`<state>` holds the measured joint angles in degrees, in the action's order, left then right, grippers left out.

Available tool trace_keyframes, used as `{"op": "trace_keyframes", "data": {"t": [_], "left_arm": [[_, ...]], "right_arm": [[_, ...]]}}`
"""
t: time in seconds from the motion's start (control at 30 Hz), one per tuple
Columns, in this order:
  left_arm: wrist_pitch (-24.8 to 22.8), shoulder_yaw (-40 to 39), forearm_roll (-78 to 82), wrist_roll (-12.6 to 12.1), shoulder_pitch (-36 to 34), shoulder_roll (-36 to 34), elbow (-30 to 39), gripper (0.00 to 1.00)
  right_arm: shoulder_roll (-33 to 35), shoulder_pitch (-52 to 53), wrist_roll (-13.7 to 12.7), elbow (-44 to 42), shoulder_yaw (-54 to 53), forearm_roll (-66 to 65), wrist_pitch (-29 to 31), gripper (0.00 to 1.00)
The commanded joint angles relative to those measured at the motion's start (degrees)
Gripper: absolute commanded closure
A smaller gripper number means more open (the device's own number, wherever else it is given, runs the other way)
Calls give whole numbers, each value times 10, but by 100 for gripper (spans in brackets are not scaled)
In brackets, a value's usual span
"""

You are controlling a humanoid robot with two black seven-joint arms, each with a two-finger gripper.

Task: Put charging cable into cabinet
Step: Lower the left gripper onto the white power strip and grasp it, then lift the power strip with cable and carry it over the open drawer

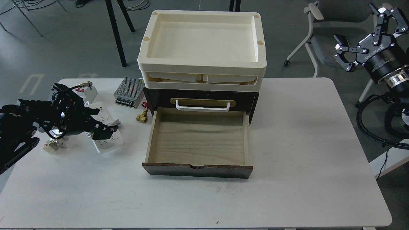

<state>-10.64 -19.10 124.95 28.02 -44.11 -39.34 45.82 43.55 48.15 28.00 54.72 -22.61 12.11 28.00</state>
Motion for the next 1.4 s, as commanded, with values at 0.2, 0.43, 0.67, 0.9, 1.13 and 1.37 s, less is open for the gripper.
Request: {"op": "trace_keyframes", "data": {"t": [0.2, 0.43, 0.67, 0.9, 1.13, 1.37], "left_arm": [[61, 79, 0, 0, -13, 26, -66, 19], [98, 110, 0, 0, -14, 26, -91, 48], [115, 111, 0, 0, -11, 27, -96, 71], [124, 108, 0, 0, -14, 29, -89, 100], [122, 103, -54, 0, -34, -21, 14, 100], [93, 106, -215, 0, -29, -175, 231, 100]], "right_arm": [[4, -9, 0, 1, -2, 1, 0, 0], [4, -12, 0, 11, -2, 1, 0, 0], [5, -18, 0, 13, -5, 0, 0, 0], [7, -29, 0, 13, -5, 0, 0, 0], [11, -30, 0, 13, -6, 1, 0, 0], [22, -32, 0, 14, -6, 1, 0, 0]]}}
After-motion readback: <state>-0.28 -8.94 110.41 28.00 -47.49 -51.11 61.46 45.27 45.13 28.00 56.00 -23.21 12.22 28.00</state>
